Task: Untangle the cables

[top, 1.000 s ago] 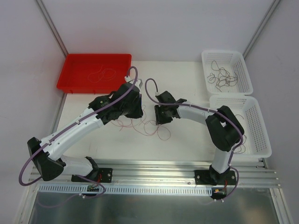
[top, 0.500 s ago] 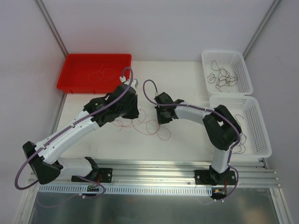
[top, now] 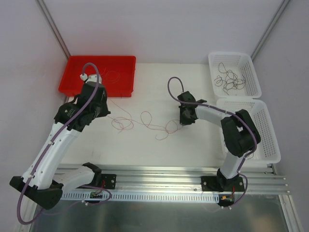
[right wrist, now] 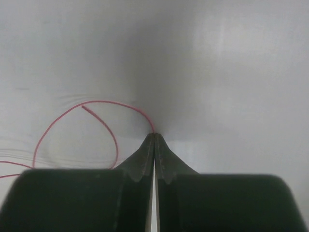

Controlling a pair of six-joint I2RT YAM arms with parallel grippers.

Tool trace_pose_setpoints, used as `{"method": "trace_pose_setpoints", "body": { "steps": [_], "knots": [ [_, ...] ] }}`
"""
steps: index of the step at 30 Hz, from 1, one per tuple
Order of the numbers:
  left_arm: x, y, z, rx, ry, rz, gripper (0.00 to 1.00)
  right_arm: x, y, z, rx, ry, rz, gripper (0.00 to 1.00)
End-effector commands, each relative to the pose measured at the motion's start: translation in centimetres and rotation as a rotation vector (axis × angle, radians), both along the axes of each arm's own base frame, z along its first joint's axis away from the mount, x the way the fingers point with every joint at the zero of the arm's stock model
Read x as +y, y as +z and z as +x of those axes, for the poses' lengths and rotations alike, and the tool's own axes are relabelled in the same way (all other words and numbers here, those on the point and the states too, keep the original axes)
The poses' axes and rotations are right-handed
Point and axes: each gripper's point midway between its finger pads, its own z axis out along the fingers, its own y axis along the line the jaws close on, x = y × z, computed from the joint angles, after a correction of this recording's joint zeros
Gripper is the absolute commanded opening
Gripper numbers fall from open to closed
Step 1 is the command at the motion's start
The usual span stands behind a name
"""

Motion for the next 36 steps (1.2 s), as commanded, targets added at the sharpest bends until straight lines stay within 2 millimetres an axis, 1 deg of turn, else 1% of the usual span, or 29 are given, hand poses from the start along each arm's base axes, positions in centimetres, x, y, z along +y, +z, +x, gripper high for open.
{"method": "trace_pose_setpoints", "body": {
  "steps": [1, 2, 3, 4, 6, 9, 10, 11, 13, 14, 15, 18, 19, 20, 22, 23, 24, 27, 28, 30, 31, 32, 33, 34, 35, 36],
  "knots": [
    [5.3, 2.0, -1.2, -0.032, 0.109, 0.157, 0.00, -5.9, 0.4, -1.3, 0.041, -0.100, -0.100, 0.01],
    [6.1, 2.4, -1.3, -0.038, 0.135, 0.176, 0.00, -6.5, 0.5, -1.3, 0.043, -0.117, -0.098, 0.01],
    [7.0, 2.4, -1.4, -0.034, 0.166, 0.197, 0.00, -7.5, 0.7, -1.3, 0.042, -0.140, -0.092, 0.01],
    [8.4, 2.4, -1.7, -0.024, 0.214, 0.250, 0.00, -8.0, 0.9, -1.2, 0.040, -0.154, -0.090, 0.01],
    [10.1, 2.5, -2.0, -0.014, 0.283, 0.293, 0.00, -9.3, 1.2, -1.3, 0.043, -0.187, -0.088, 0.01],
    [12.1, 3.5, -2.3, -0.030, 0.365, 0.345, 0.00, -10.2, 2.2, -1.2, 0.028, -0.210, -0.071, 0.01],
    [13.0, 3.8, -2.5, -0.030, 0.396, 0.370, 0.00, -10.4, 2.5, -1.1, 0.019, -0.215, -0.070, 0.01],
    [14.2, 4.7, -2.7, -0.045, 0.447, 0.408, 0.00, -10.6, 2.9, -1.1, 0.012, -0.216, -0.067, 0.01],
    [15.3, 5.4, -2.8, -0.049, 0.490, 0.443, 0.00, -10.7, 3.3, -0.9, 0.006, -0.221, -0.057, 0.01],
    [15.5, 6.0, -2.8, -0.061, 0.500, 0.446, 0.00, -10.7, 3.5, -0.8, 0.001, -0.216, -0.054, 0.01],
    [15.8, 6.4, -2.7, -0.065, 0.508, 0.458, 0.00, -10.8, 3.6, -0.8, -0.005, -0.218, -0.060, 0.01],
    [18.1, 7.8, -3.3, -0.052, 0.591, 0.572, 0.01, -11.7, 3.6, -0.7, 0.003, -0.243, -0.063, 0.01],
    [18.6, 8.2, -3.4, -0.043, 0.601, 0.594, 0.00, -11.7, 3.6, -0.7, 0.007, -0.248, -0.054, 0.01],
    [19.2, 9.1, -3.6, -0.059, 0.632, 0.584, 0.00, -11.8, 3.4, -0.8, 0.011, -0.252, -0.048, 0.01],
    [18.5, 10.0, -3.0, -0.099, 0.605, 0.523, 0.00, -11.8, 3.4, -0.9, 0.009, -0.251, -0.040, 0.01],
    [17.9, 9.8, -2.6, -0.105, 0.580, 0.487, 0.01, -11.5, 3.4, -0.9, 0.009, -0.245, -0.025, 0.01],
    [16.5, 9.2, -1.8, -0.108, 0.513, 0.417, 0.02, -11.3, 3.5, -0.9, 0.003, -0.242, -0.013, 0.01],
    [14.2, 7.4, -0.4, -0.099, 0.421, 0.309, 0.05, -10.6, 3.5, -0.9, 0.005, -0.230, 0.027, 0.01],
    [12.6, 6.1, 0.4, -0.074, 0.352, 0.243, 0.05, -10.4, 3.7, -0.7, -0.006, -0.228, 0.041, 0.02],
    [10.9, 5.1, 1.2, -0.051, 0.292, 0.174, 0.04, -9.9, 3.6, -1.0, 0.001, -0.213, 0.067, 0.06],
    [9.4, 5.0, 1.6, -0.051, 0.239, 0.108, 0.04, -9.7, 3.7, -1.0, -0.005, -0.207, 0.075, 0.08],
    [8.7, 5.2, 2.1, -0.064, 0.217, 0.079, 0.04, -9.3, 3.8, -1.1, -0.004, -0.195, 0.094, 0.11],
    [8.2, 5.4, 2.3, -0.072, 0.199, 0.054, 0.04, -9.2, 4.0, -1.1, -0.007, -0.189, 0.102, 0.12],
    [7.3, 6.0, 2.6, -0.091, 0.173, 0.012, 0.04, -9.1, 4.0, -1.2, -0.010, -0.184, 0.103, 0.12],
    [5.7, 6.6, 3.1, -0.113, 0.106, -0.052, 0.03, -9.0, 4.3, -1.1, -0.025, -0.174, 0.106, 0.15],
    [4.5, 7.3, 3.3, -0.134, 0.061, -0.100, 0.03, -8.9, 4.5, -1.1, -0.030, -0.169, 0.107, 0.18]
  ]
}}
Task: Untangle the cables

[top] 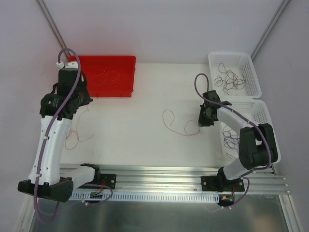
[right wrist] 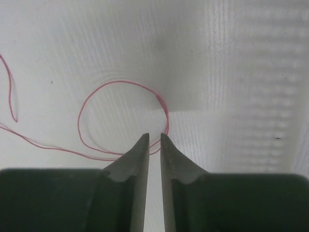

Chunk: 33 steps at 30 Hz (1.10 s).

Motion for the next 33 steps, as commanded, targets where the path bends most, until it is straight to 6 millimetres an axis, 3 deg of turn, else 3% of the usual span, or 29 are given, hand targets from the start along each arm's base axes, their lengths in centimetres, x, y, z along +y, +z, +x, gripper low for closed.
{"method": "trace_pose_setpoints", "body": {
  "steps": [1, 2, 6, 9, 12, 15, 16, 17, 18, 19, 20, 22, 24, 27, 29, 31, 32, 33],
  "knots": [
    [-5.9, 3.4, 1.4, -0.131, -0.225, -0.244, 0.03, 1.6, 2.1, 0.4, -0.073, 0.053, 0.074, 0.20],
    [-8.0, 4.0, 1.2, -0.139, -0.319, -0.322, 0.03, 1.8, 2.5, 0.3, -0.087, 0.063, 0.087, 0.25],
    [-11.7, 7.3, 0.5, -0.234, -0.473, -0.439, 0.03, 2.3, 4.0, 0.2, -0.129, 0.088, 0.112, 0.29],
    [-13.1, 8.6, -0.4, -0.263, -0.530, -0.469, 0.03, 2.7, 5.3, 0.1, -0.165, 0.110, 0.127, 0.34],
    [-13.0, 8.2, -0.6, -0.279, -0.511, -0.475, 0.04, 3.0, 6.5, 0.0, -0.199, 0.124, 0.148, 0.44],
    [-11.8, 4.4, 0.3, -0.228, -0.406, -0.454, 0.05, 3.4, 7.6, -0.4, -0.224, 0.147, 0.172, 0.56],
    [-11.2, 1.5, 0.7, -0.176, -0.355, -0.436, 0.06, 3.4, 8.2, -0.6, -0.240, 0.155, 0.174, 0.59],
    [-11.0, 0.5, 1.4, -0.179, -0.334, -0.435, 0.06, 3.5, 8.5, -0.7, -0.245, 0.163, 0.180, 0.66],
    [-11.0, -0.8, 1.6, -0.161, -0.313, -0.441, 0.09, 3.6, 8.8, -0.9, -0.252, 0.171, 0.182, 0.68],
    [-11.1, -4.0, 1.8, -0.104, -0.286, -0.453, 0.09, 3.6, 9.2, -1.2, -0.261, 0.180, 0.184, 0.71],
    [-11.5, -4.7, 2.6, -0.117, -0.291, -0.474, 0.09, 3.7, 9.4, -1.4, -0.265, 0.186, 0.187, 0.72],
    [-12.1, -8.8, 3.1, -0.040, -0.265, -0.508, 0.10, 3.6, 9.5, -1.9, -0.265, 0.195, 0.190, 0.73],
    [-12.8, -11.0, 4.1, -0.008, -0.256, -0.538, 0.12, 3.8, 10.0, -2.3, -0.279, 0.207, 0.201, 0.73],
    [-12.8, -14.4, 5.2, 0.048, -0.208, -0.537, 0.22, 3.9, 10.1, -3.2, -0.285, 0.224, 0.212, 0.73],
    [-13.1, -15.4, 5.8, 0.069, -0.199, -0.536, 0.34, 3.8, 9.7, -3.8, -0.273, 0.225, 0.215, 0.73],
    [-13.8, -16.2, 6.5, 0.100, -0.212, -0.536, 0.49, 3.7, 9.7, -4.2, -0.274, 0.229, 0.215, 0.73],
    [-14.8, -16.4, 6.4, 0.113, -0.238, -0.533, 0.66, 3.7, 9.5, -4.4, -0.269, 0.228, 0.212, 0.74],
    [-15.3, -16.6, 6.8, 0.118, -0.240, -0.512, 0.74, 3.5, 9.5, -4.5, -0.272, 0.233, 0.206, 0.74]
  ]
}}
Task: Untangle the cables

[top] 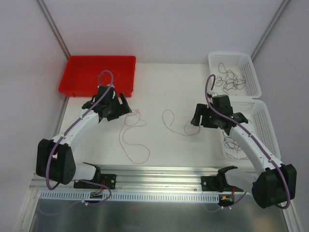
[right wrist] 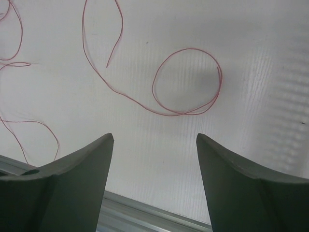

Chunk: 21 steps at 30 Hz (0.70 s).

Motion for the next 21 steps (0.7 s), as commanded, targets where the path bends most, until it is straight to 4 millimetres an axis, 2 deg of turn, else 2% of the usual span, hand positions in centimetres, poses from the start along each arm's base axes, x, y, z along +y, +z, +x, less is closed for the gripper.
{"method": "trace_pose_setpoints", "body": {
  "steps": [1, 2, 4, 6, 11, 14, 21],
  "knots": [
    [-2.7, 2.3, 2.6, -0.107, -0.025, -0.006, 0.80, 0.0, 0.3, -1.0, -0.011, 0.036, -0.003, 0.74],
    [-3.9, 1.7, 2.3, -0.097, -0.051, 0.019, 0.93, 0.0, 0.2, -1.2, -0.008, 0.037, -0.007, 0.74],
    [-4.2, 1.2, 2.9, -0.102, -0.047, 0.067, 0.99, -0.1, 0.2, -1.3, -0.011, 0.036, -0.008, 0.74],
    [-4.7, -0.1, 3.1, -0.079, -0.075, 0.112, 0.99, -0.1, 0.2, -1.5, -0.009, 0.039, -0.005, 0.74],
    [-3.0, -3.7, 3.6, -0.025, -0.056, 0.282, 0.99, -0.2, 0.2, -2.0, -0.015, 0.052, -0.004, 0.74],
    [-2.7, -5.2, 4.2, -0.009, -0.077, 0.382, 0.99, -0.3, -0.3, -2.4, -0.006, 0.055, -0.008, 0.74],
    [-3.2, -7.2, 5.6, 0.025, -0.103, 0.469, 0.99, -0.4, -0.6, -3.1, 0.000, 0.059, -0.002, 0.74]
  ]
}}
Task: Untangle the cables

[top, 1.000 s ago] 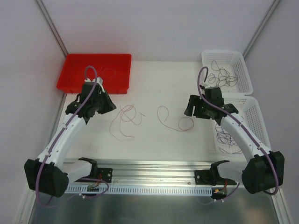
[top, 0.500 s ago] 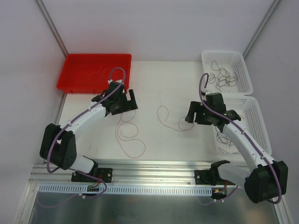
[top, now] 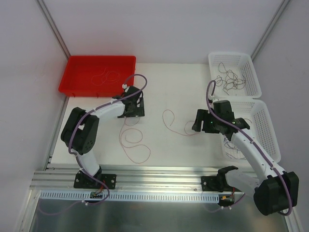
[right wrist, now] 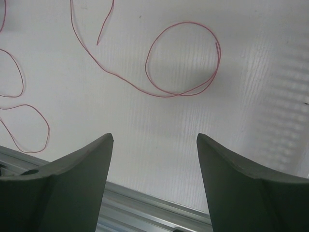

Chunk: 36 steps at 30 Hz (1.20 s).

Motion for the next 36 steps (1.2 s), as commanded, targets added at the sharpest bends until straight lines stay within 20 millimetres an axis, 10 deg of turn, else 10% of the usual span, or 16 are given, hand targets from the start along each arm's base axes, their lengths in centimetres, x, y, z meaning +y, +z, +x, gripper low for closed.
{"method": "trace_pose_setpoints", "body": {
  "steps": [1, 15, 24, 30, 36],
  "knots": [
    [0.2, 0.6, 1.7, -0.033, -0.003, 0.065, 0.98, 0.3, 0.8, -0.5, -0.030, 0.031, 0.013, 0.74],
    [0.1, -4.6, -0.4, 0.161, 0.025, 0.075, 0.80, -0.1, 0.4, -1.4, -0.027, 0.032, 0.009, 0.74],
    [-0.5, -5.4, -2.1, 0.225, 0.024, 0.019, 0.07, -0.1, 0.5, -1.5, -0.030, 0.028, 0.012, 0.74],
    [-0.7, -1.7, -2.2, 0.159, -0.005, -0.020, 0.00, -0.1, 0.2, -1.7, -0.022, 0.027, 0.012, 0.74],
    [-0.7, 7.8, -0.6, -0.058, -0.020, -0.088, 0.00, -0.2, 0.3, -1.9, -0.023, 0.028, 0.009, 0.74]
  ]
}}
